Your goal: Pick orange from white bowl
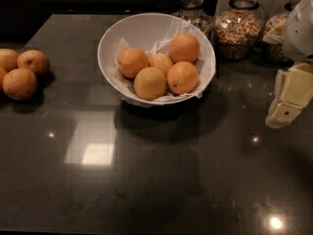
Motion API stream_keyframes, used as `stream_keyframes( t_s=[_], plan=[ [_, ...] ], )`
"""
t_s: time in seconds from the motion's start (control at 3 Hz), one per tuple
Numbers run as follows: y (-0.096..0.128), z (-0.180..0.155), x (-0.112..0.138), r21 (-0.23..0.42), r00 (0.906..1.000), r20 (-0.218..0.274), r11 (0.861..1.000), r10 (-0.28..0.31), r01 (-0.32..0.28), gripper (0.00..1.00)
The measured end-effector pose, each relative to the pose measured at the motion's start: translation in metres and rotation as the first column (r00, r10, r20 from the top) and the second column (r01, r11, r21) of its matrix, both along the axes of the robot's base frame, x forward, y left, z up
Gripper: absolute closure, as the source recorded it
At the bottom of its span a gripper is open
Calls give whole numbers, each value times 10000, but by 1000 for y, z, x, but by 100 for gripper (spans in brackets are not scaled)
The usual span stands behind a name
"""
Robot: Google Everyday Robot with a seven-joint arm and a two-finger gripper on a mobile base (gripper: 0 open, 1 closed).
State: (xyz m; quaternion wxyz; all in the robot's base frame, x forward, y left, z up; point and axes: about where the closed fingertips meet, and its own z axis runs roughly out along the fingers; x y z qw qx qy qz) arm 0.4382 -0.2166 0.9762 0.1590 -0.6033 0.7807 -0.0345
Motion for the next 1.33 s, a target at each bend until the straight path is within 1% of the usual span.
stream_keyframes(
  t_s=[0.33,0.67,1.0,1.33],
  plan=[
    [1,1,0,8,10000,42,10000,3,-3,0],
    [26,7,17,416,9980,453,9981,437,-456,0],
    [65,13,38,783,9891,997,9901,1085,-1165,0],
    [99,14,60,1098,9759,1516,9785,1572,-1746,0]
  ],
)
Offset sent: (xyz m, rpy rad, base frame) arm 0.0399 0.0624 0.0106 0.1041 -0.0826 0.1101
